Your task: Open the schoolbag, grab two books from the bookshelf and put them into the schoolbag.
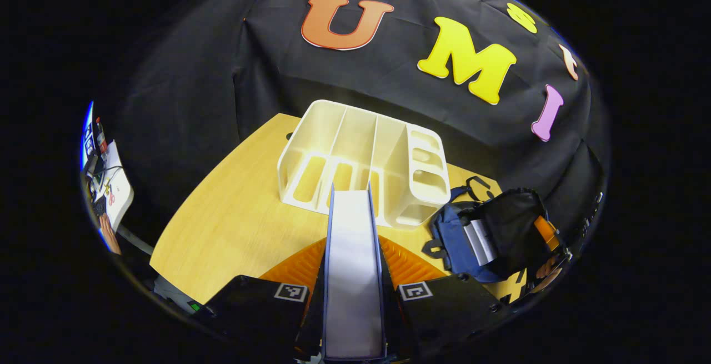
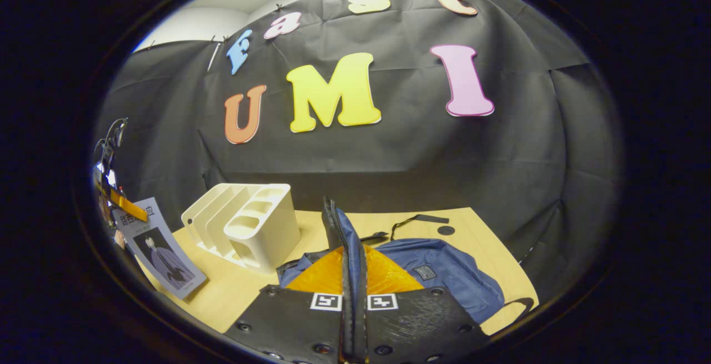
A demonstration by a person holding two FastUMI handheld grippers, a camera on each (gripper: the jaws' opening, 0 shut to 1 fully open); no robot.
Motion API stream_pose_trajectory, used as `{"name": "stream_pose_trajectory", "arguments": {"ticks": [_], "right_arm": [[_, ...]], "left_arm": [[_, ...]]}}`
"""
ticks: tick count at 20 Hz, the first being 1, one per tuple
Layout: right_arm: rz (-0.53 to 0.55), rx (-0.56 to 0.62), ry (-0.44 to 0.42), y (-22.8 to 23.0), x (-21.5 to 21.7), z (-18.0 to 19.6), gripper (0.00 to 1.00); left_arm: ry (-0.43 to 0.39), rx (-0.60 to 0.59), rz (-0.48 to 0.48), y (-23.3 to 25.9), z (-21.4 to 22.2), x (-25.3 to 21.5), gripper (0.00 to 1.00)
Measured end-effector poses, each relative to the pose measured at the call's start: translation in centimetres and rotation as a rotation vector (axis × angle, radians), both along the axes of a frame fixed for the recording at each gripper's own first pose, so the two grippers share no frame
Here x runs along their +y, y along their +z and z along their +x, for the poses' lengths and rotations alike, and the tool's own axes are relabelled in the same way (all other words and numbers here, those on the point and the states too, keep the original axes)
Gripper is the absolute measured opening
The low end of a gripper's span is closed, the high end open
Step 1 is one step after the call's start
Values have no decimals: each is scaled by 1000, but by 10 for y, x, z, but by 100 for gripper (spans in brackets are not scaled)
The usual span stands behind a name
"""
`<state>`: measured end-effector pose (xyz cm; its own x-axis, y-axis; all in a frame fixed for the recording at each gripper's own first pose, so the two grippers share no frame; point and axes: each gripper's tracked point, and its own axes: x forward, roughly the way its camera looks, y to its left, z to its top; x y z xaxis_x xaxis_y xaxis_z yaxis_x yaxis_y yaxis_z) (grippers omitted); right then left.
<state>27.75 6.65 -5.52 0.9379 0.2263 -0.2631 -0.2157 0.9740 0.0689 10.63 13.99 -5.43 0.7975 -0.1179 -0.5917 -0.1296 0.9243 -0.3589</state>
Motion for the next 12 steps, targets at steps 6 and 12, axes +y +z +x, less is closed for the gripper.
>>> {"name": "stream_pose_trajectory", "arguments": {"ticks": [6,12], "right_arm": [[-26,4,-13,9,2,-2,2],[-41,-2,-51,22,-11,1,2]], "left_arm": [[-57,-58,-218,8,10,-58,46],[-96,-97,-437,8,42,-106,46]]}}
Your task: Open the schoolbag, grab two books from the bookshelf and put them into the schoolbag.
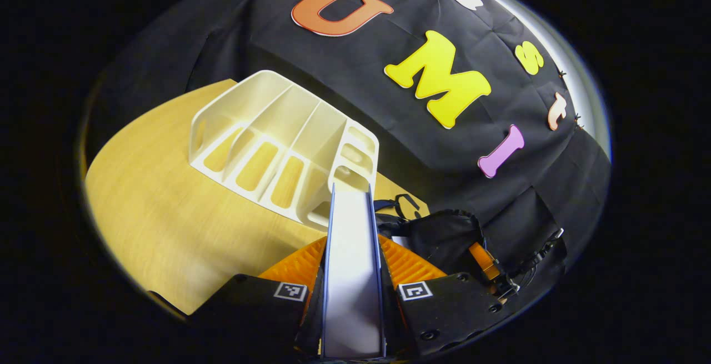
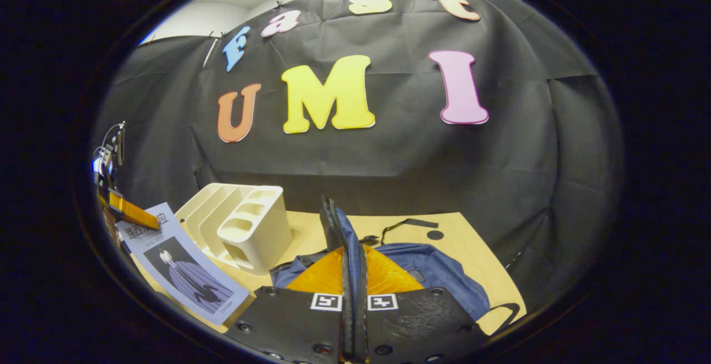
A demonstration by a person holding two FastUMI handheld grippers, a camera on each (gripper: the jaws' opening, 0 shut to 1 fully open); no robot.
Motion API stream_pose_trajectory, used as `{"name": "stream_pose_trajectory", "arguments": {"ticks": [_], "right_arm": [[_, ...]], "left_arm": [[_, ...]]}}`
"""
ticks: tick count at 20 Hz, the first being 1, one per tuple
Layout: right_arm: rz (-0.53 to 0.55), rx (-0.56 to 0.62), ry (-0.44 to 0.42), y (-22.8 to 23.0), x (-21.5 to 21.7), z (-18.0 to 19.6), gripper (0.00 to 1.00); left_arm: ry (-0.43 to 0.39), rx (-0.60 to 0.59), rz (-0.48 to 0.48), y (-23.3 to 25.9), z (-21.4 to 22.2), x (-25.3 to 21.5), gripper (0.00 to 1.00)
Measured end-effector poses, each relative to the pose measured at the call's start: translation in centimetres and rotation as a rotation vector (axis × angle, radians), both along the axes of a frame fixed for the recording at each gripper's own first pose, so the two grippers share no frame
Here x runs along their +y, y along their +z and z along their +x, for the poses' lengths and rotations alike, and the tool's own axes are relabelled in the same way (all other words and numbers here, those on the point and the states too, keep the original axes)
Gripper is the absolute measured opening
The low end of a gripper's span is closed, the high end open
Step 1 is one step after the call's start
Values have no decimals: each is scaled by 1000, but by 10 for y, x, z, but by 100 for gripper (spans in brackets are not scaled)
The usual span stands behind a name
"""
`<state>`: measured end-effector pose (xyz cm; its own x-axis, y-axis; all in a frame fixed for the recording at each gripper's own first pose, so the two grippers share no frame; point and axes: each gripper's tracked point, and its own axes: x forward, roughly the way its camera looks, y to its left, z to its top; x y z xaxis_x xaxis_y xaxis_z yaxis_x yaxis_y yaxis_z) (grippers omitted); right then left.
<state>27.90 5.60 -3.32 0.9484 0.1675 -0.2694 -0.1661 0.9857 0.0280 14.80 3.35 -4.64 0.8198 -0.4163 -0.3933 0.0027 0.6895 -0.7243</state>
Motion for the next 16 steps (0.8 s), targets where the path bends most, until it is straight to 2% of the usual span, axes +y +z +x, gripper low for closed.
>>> {"name": "stream_pose_trajectory", "arguments": {"ticks": [2,3,5,6,7,9,13,14,15,16], "right_arm": [[10,3,4,4,-1,1,2],[9,4,6,6,-2,3,2],[-5,1,1,11,-8,5,2],[-6,2,-2,13,-11,7,0],[-3,5,0,14,-12,9,2],[2,9,8,18,-12,12,2],[-13,-2,28,24,-13,14,2],[-14,-4,31,24,-14,14,2],[-14,-8,34,24,-14,14,2],[-12,-7,38,24,-15,13,2]], "left_arm": [[2,-36,-78,8,10,-15,46],[2,-46,-120,10,15,-23,41],[-8,-57,-197,13,29,-44,50],[-3,-63,-230,14,37,-52,50],[-5,-65,-259,15,44,-62,46],[-6,-58,-320,10,58,-82,46],[50,-41,-439,-10,91,-111,46],[66,-40,-456,-16,99,-119,51],[86,-27,-453,-28,106,-124,46],[104,-9,-444,-41,113,-130,46]]}}
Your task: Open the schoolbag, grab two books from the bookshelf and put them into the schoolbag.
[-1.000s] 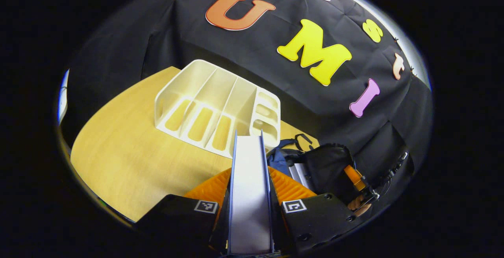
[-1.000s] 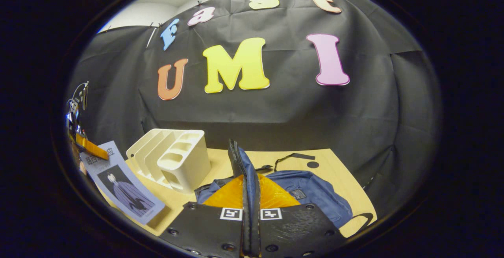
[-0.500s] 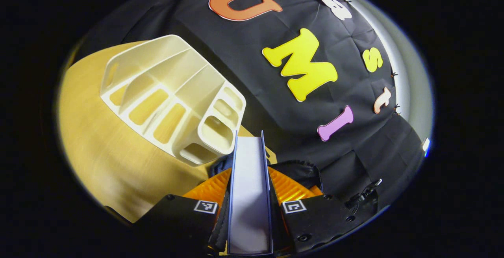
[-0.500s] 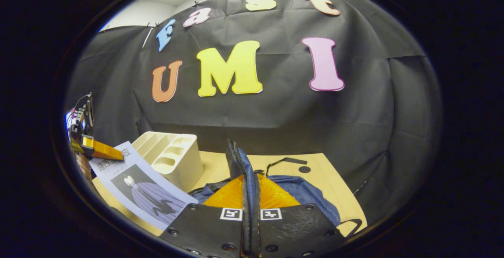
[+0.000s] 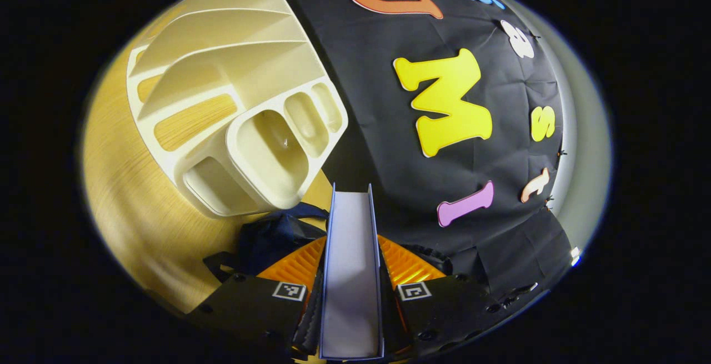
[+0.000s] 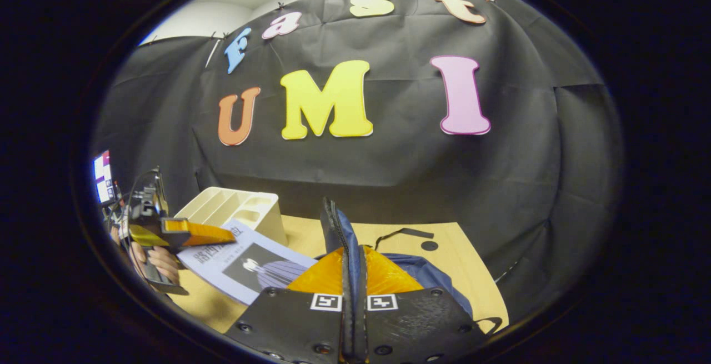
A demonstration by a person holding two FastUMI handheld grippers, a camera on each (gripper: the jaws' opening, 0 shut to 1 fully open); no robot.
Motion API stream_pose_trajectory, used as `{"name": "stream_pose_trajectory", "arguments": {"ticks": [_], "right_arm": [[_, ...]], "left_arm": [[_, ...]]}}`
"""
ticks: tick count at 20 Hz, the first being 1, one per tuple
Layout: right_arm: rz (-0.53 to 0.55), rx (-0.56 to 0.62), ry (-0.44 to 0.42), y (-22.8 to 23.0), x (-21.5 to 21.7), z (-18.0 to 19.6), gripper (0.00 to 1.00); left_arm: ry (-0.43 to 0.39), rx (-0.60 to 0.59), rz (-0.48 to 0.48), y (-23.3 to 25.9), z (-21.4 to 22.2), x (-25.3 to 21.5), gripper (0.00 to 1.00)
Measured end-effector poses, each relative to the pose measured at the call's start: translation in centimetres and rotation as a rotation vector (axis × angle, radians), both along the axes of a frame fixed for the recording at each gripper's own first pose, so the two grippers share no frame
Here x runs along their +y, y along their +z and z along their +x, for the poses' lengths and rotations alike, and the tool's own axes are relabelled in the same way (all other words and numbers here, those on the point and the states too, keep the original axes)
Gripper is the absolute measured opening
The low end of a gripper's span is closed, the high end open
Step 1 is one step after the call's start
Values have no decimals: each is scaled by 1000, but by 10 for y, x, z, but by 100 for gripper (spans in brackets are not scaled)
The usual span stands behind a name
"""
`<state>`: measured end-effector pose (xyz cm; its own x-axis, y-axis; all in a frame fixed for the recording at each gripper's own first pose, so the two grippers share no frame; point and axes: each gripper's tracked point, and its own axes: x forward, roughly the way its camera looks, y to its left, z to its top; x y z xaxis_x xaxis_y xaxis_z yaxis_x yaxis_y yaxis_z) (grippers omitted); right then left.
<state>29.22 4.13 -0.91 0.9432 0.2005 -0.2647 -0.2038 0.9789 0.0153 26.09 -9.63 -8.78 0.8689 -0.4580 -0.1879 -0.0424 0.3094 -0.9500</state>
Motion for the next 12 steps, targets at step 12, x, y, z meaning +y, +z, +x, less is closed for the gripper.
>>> {"name": "stream_pose_trajectory", "arguments": {"ticks": [12], "right_arm": [[59,-21,69,4,4,-8,2]], "left_arm": [[28,-100,294,-40,-15,-32,46]]}}
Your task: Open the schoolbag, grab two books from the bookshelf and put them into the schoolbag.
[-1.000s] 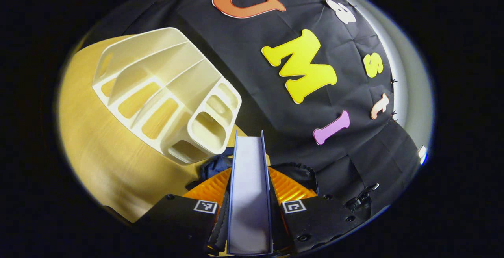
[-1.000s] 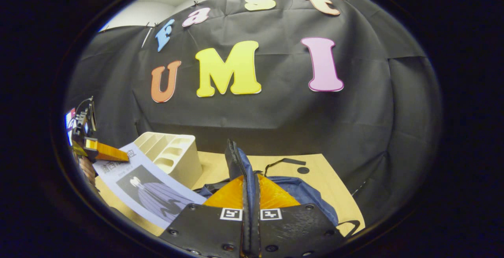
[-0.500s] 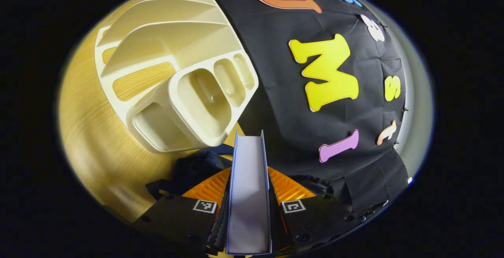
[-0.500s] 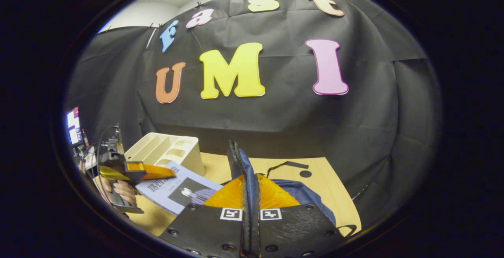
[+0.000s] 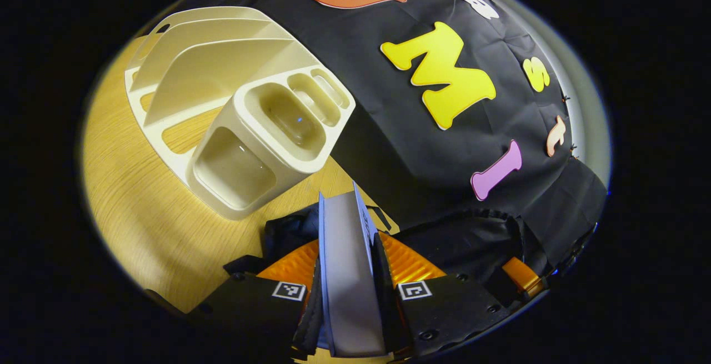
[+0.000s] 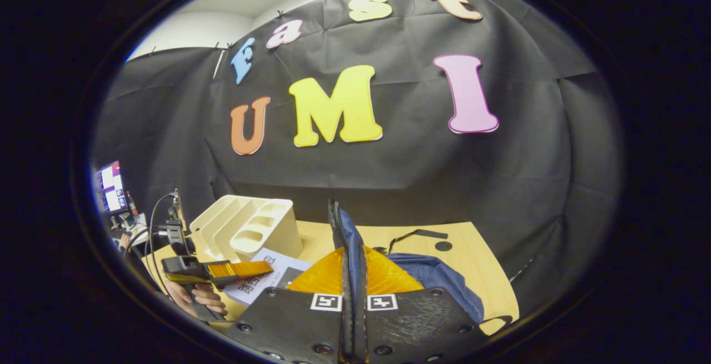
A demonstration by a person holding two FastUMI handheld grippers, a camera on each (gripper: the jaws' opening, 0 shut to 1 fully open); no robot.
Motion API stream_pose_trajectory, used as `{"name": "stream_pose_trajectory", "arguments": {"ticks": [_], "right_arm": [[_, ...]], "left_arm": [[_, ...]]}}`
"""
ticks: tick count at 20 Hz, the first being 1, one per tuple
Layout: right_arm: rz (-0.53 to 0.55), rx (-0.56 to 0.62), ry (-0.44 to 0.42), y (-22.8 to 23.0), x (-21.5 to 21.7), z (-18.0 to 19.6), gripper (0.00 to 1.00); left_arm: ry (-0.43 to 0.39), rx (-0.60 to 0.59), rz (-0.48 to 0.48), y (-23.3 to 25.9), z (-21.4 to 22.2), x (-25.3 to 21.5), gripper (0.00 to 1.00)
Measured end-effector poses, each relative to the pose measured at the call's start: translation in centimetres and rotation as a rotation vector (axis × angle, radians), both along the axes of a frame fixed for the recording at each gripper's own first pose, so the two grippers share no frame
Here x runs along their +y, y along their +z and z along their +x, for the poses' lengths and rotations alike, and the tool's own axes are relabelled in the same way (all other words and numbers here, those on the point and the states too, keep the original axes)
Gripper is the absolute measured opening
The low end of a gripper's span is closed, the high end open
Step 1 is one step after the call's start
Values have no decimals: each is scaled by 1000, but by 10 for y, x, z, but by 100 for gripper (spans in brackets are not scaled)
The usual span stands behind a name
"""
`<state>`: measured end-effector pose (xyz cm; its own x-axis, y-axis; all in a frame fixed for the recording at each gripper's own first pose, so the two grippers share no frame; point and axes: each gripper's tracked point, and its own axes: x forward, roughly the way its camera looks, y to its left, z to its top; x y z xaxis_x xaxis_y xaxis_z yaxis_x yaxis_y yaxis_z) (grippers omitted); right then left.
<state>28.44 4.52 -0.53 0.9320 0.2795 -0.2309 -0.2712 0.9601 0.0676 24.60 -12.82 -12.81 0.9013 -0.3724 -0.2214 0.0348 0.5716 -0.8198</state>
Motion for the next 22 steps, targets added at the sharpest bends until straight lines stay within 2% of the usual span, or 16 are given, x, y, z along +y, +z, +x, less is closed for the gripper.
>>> {"name": "stream_pose_trajectory", "arguments": {"ticks": [3,11,12,13,14,15,16,20,21,22], "right_arm": [[2,-5,-1,-3,-4,-2,2],[-3,-8,14,-6,-9,-3,3],[-9,-13,12,-6,-11,-2,3],[-13,-17,8,-6,-14,-3,3],[-13,-18,8,-7,-16,-3,3],[-11,-20,10,-7,-17,-3,3],[-6,-21,10,-6,-19,-4,3],[10,-20,20,-10,-22,-3,3],[13,-17,24,-12,-21,-3,3],[14,-11,25,-15,-21,-3,3]], "left_arm": [[-19,-19,36,-4,2,-15,47],[-67,-21,1,-21,9,-86,47],[-72,-20,-7,-22,11,-97,52],[-74,-22,-10,-21,12,-106,48],[-72,-26,-10,-19,13,-113,48],[-67,-32,-7,-19,16,-118,53],[-60,-40,-2,-18,19,-121,48],[-33,-42,-28,-21,24,-135,49],[-35,-37,-29,-22,23,-140,54],[-22,-40,-31,-24,23,-142,54]]}}
